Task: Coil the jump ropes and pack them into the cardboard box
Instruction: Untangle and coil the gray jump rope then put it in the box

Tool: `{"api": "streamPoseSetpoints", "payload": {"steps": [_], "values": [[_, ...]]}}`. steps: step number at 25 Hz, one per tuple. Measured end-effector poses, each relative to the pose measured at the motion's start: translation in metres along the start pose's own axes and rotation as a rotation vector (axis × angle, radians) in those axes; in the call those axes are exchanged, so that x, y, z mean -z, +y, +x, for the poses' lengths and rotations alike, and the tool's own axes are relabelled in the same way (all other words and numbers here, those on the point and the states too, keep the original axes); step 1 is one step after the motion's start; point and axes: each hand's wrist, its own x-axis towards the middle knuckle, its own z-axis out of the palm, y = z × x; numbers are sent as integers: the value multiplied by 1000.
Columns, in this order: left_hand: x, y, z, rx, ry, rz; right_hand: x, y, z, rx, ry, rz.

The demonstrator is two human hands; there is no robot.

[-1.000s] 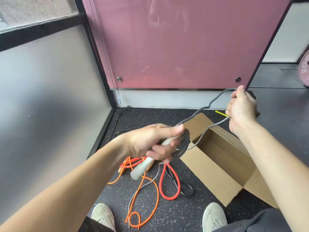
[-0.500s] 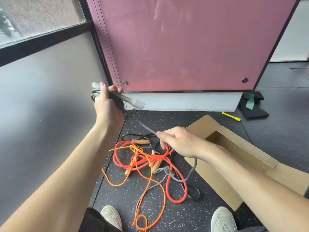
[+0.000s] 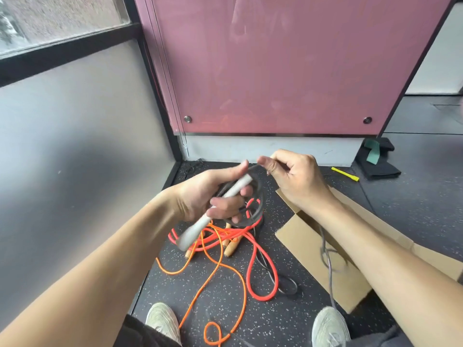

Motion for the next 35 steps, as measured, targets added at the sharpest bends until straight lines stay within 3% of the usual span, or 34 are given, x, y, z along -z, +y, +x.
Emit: {"api": "streamPoseSetpoints", "payload": {"steps": [2,4,6,8,11,14,15,17,19,21,23,27,29,31,33,35], "values": [[-12,7,1,-150,-58,-213,-10,-5,-2,-95,-14,57],[-15,17,5,-405,27,-398,-19,-7,-5,-183,-139,48],[-5,28,5,-698,258,-474,-29,-12,-14,-233,-353,34],[14,34,1,-912,615,-417,-35,-20,-22,-235,-509,37],[39,27,-6,-891,1188,-24,-34,-33,-28,-141,-612,13],[50,14,-10,-621,1465,556,-24,-37,-27,29,-658,-110],[55,6,-10,-429,1467,815,-19,-37,-26,103,-624,-142],[58,-12,-6,-53,1213,1095,-8,-35,-21,244,-451,-218],[45,-25,3,68,873,766,3,-22,-14,300,-242,-281],[22,-25,9,111,598,441,12,-5,-6,218,-97,-352],[1,-12,10,79,387,264,14,6,-2,105,-22,-427],[-24,11,4,-224,158,-173,1,7,0,-20,-37,-340],[-28,20,5,-475,140,-352,-12,6,-4,-89,-226,-290],[-16,28,9,-737,278,-473,-27,3,-14,-149,-489,-297],[6,31,8,-930,593,-459,-35,-4,-22,-226,-634,-234],[28,29,-1,-965,978,-235,-35,-12,-24,-251,-672,-187]]}}
